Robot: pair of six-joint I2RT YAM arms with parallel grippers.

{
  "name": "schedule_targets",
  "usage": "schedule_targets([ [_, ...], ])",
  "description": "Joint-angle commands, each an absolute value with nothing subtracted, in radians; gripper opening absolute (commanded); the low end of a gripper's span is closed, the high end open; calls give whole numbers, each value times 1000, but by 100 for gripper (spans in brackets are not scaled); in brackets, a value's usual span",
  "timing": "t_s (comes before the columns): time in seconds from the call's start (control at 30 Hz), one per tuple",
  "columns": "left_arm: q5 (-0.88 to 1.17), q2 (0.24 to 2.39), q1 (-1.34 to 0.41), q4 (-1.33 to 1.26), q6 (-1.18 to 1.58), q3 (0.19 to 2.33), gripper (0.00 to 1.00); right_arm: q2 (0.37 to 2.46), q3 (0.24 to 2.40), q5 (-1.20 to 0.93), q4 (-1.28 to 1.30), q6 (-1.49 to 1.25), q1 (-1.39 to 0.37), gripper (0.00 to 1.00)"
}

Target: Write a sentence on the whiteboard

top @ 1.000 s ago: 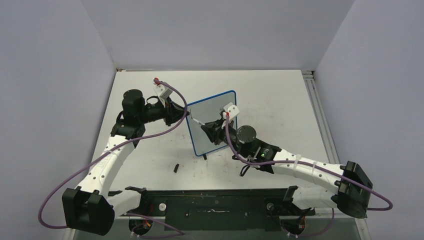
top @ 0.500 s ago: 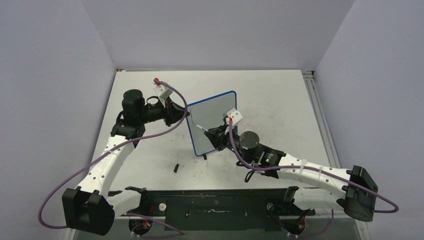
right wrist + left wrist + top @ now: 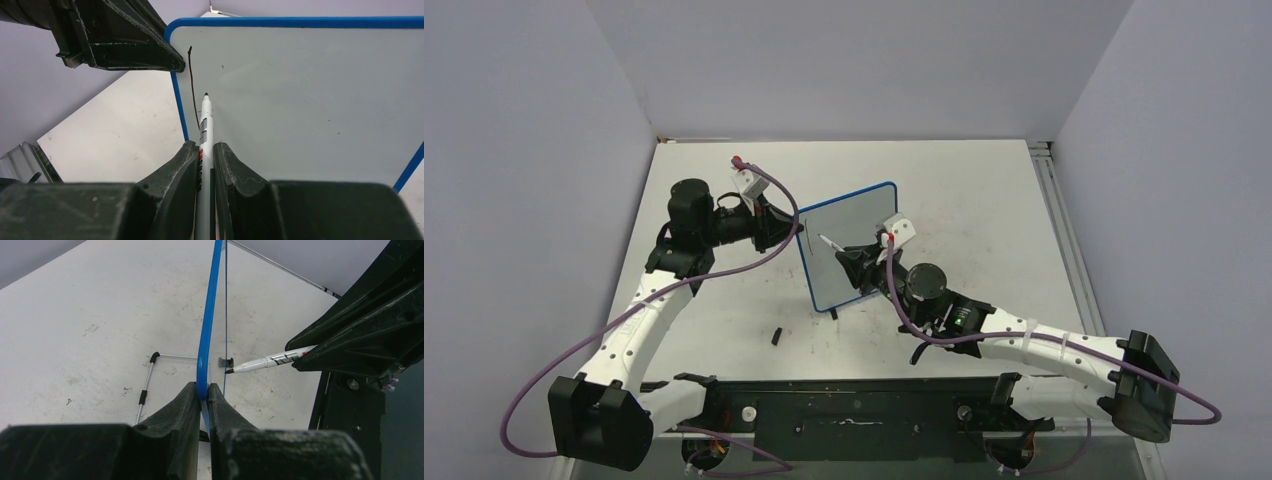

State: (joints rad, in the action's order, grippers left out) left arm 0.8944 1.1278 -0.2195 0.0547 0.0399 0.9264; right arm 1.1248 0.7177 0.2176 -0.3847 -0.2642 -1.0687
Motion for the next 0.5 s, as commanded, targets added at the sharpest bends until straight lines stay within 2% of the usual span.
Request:
schedule_targets([
  [0.0, 925, 1132, -224, 91, 5, 925, 0, 1126, 740, 263, -483, -248, -1077, 5],
  [0.47, 926, 1129, -223, 90, 6, 926, 0, 1171, 743, 238, -470, -251, -1077, 5],
])
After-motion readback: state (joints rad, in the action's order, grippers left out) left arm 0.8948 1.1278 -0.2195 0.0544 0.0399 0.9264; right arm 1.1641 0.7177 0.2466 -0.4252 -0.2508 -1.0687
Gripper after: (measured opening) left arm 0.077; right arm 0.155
